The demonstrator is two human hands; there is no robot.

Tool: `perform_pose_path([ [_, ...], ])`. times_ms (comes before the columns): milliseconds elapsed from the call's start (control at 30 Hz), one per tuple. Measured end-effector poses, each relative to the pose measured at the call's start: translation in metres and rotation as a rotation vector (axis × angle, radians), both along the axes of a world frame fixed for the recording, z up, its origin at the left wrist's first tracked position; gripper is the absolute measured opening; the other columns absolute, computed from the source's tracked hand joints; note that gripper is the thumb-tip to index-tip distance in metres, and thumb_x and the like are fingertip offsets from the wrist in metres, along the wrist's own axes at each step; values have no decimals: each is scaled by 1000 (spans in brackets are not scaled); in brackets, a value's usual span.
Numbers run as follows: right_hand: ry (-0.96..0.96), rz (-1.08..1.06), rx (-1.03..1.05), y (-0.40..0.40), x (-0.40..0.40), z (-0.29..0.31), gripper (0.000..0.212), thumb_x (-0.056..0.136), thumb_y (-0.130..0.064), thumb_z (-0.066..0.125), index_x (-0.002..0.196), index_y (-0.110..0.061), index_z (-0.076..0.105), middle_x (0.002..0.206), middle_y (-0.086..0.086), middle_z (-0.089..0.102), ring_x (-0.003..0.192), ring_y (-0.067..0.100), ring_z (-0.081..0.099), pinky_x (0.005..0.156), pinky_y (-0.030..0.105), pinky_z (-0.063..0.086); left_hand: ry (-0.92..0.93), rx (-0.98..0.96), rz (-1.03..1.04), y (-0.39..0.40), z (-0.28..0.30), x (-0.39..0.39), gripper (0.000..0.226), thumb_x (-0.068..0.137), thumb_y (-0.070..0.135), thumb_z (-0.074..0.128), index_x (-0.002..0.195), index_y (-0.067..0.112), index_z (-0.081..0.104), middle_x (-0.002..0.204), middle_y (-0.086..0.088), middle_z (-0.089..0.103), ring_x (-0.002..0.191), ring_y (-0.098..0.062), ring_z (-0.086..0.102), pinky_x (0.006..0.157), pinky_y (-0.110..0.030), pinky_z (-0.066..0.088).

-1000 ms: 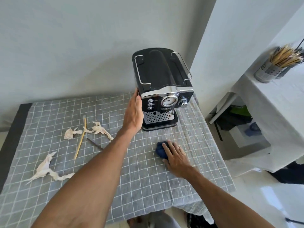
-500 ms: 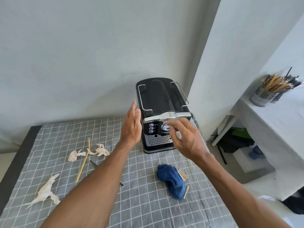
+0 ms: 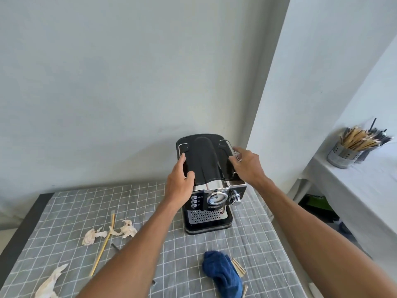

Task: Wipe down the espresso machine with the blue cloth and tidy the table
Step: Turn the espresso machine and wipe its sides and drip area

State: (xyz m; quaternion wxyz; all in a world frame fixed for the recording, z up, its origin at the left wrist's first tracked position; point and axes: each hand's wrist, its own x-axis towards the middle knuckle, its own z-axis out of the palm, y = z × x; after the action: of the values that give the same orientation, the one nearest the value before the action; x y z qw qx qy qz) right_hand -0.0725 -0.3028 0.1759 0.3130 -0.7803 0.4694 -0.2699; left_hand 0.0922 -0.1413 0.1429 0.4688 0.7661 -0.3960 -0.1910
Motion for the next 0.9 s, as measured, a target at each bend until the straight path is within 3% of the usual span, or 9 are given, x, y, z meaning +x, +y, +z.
perform_pose_path([
  [33,-28,2,14,-1,0,-2,41,100,-24,62,140,-14,61,83,-9,66,69,4,62,59,-2,42,26,-12,14,-2,0,-1,66,102,11,45,163,27,26,165,5,36,98,21,58,82,-3,42],
  [100,-88,-15,47,-4,-2,-6,38,100,-27,64,137,-17,64,77,-10,65,68,1,62,56,-1,42,66,-43,44,-6,0,-4,66,101,8,43,163,28,28,164,8,37,80,10,64,77,-12,50],
  [133,-113,-23,66,-6,-3,-7,36,100,-28,65,134,-19,66,76,-9,67,67,0,63,57,1,43,77,-60,66,-8,0,-6,66,101,8,43,162,29,30,162,9,41,89,-6,69,84,-26,55],
  [200,-141,-32,101,-11,-3,-7,30,99,-30,66,128,-20,68,77,-5,70,61,0,64,57,8,47,76,-59,135,-14,1,-7,65,98,11,45,159,31,35,150,16,53,115,-30,58,99,-48,53],
  [333,-235,-49,206,-18,2,-7,20,98,-28,67,113,-15,68,70,2,68,41,4,55,42,19,47,18,-23,244,-23,-1,-2,63,95,20,52,156,34,41,111,25,68,116,-20,39,99,-37,41],
  [467,-271,-78,305,-23,4,-10,24,97,-33,69,98,-9,72,60,-1,63,40,10,49,37,23,43,145,-48,225,-27,1,2,68,96,34,62,159,30,34,89,21,68,115,-29,58,100,-49,50],
  [567,-264,-72,325,-24,4,-11,29,97,-36,69,91,-7,72,56,-3,61,39,11,47,36,22,39,164,-36,231,-29,2,4,71,95,37,67,158,26,36,80,18,66,106,-19,63,101,-41,49],
  [700,-262,-27,354,-25,2,-11,30,97,-35,69,94,-6,69,58,-2,60,40,11,45,36,23,37,178,-5,258,-33,2,5,46,91,29,71,135,24,57,66,12,55,67,-5,61,69,-20,45],
  [900,-225,22,357,-24,3,-2,22,92,-26,77,91,-6,67,61,4,59,40,13,44,35,23,37,254,10,284,-38,4,10,31,87,25,77,114,26,61,72,7,54,43,7,54,38,-10,37],
])
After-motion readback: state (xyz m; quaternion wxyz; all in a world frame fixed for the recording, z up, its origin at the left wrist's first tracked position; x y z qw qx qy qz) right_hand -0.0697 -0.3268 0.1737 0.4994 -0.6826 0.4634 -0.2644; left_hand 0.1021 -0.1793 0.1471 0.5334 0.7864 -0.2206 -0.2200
